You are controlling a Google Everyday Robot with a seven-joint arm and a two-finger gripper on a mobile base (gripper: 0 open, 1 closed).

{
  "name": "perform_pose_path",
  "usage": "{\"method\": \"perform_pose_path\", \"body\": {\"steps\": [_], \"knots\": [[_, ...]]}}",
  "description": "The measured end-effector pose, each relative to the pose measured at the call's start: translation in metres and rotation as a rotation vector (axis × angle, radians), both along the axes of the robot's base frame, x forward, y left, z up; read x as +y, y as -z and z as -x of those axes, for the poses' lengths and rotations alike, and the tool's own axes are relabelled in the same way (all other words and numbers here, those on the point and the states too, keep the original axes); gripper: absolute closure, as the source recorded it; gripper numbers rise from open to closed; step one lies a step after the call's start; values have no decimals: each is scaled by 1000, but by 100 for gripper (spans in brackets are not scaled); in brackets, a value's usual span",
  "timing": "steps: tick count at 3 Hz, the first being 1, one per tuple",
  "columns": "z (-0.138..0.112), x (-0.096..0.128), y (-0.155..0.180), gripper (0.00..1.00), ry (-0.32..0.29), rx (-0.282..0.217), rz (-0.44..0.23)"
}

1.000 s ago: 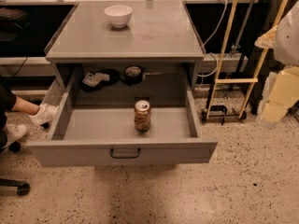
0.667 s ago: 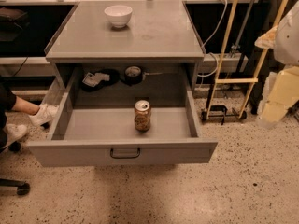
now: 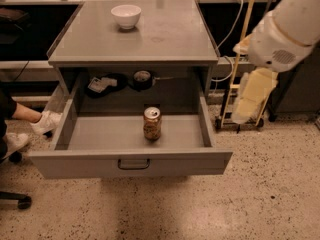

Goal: Pick orange can from top drawer and place on counter

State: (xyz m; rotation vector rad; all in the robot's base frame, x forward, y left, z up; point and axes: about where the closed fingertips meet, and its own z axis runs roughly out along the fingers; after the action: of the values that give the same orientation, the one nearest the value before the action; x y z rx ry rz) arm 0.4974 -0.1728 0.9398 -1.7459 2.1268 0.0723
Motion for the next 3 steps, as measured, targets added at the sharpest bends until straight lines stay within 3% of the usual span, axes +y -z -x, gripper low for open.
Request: {"method": "perform_pose_path", "body": {"steps": [1,3], "knots": [[-54,63,45,0,-123,47,-120],[-58,63,60,0,-122,72,-125]]}}
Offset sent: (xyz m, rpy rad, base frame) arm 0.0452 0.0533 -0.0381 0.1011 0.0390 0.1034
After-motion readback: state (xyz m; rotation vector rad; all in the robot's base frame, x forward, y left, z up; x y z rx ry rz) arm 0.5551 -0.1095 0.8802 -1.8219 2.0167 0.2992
